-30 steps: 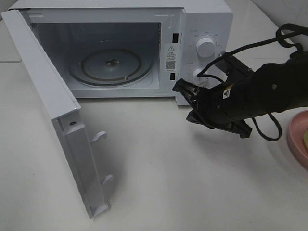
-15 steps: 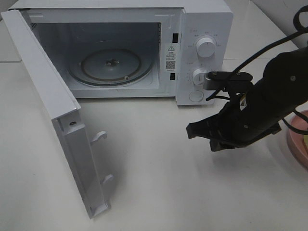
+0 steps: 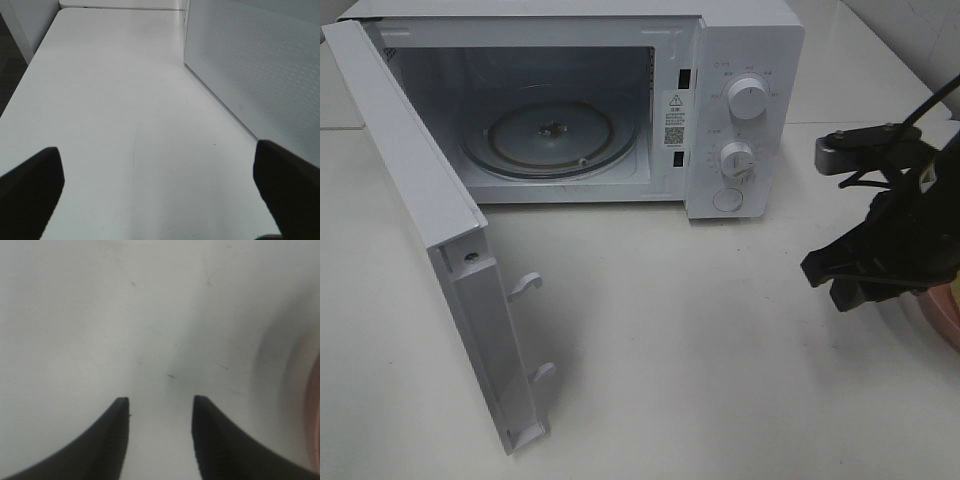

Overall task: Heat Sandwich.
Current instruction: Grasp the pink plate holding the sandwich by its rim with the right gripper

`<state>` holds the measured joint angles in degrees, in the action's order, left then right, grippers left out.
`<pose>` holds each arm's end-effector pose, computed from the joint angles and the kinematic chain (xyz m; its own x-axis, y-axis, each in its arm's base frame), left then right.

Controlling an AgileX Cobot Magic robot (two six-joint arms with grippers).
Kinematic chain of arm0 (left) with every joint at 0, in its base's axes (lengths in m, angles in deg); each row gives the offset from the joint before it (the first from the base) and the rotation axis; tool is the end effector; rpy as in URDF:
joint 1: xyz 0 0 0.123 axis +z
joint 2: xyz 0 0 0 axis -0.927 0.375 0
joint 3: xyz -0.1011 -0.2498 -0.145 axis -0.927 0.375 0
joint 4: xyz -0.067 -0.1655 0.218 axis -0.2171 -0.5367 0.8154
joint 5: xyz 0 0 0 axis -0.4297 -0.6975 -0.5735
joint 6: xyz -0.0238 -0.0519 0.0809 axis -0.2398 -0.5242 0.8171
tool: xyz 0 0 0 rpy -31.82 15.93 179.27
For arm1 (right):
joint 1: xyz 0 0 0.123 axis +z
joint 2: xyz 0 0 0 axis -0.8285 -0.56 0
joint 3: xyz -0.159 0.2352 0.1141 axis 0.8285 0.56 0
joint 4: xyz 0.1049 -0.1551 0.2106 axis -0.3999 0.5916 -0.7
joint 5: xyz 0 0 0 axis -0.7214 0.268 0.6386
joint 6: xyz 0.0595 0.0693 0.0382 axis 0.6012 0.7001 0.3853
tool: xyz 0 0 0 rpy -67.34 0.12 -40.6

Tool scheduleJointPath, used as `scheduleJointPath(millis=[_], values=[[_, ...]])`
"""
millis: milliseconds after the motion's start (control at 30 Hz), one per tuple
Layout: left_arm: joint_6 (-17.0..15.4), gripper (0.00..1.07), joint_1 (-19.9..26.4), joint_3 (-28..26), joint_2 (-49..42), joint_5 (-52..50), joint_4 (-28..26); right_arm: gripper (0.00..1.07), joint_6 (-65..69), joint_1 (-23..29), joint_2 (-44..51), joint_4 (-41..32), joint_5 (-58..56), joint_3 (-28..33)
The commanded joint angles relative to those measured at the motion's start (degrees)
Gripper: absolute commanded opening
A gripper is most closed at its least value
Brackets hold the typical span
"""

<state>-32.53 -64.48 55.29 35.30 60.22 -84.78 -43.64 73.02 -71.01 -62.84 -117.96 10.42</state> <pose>0.0045 -0.0036 0.2919 -0.4518 -0.0204 -0.8919 -0.0216 0.9997 -0.0119 0.2723 0.0831 0.1815 -0.9115 -0.2394 -0.3344 -0.2567 0.9665 0.0079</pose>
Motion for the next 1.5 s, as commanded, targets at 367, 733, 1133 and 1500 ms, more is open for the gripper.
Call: scheduleJointPath(millis=[367, 733, 1133, 1500], values=[[-0.06, 0.98, 0.34, 0.00, -1.09, -0.57, -0.29, 1.00, -1.38, -9.05, 3.38, 5.04, -2.75, -0.06], [-0.06, 0.98, 0.34, 0.00, -1.09, -0.57, -0.29, 0.98, -0.34, -13.24, -0.40, 5.10, -3.95, -1.55], [-0.06, 0.98, 0.34, 0.00, -1.09, -0.57, -0.29, 0.94, 3.78, -14.38, -9.34, 10.89, -3.90, -5.27], [-0.06, 0.98, 0.34, 0.00, -1.09, -0.57, -0.29, 0.92, 4.01, -14.38, -15.24, 11.46, -1.72, -6.02]])
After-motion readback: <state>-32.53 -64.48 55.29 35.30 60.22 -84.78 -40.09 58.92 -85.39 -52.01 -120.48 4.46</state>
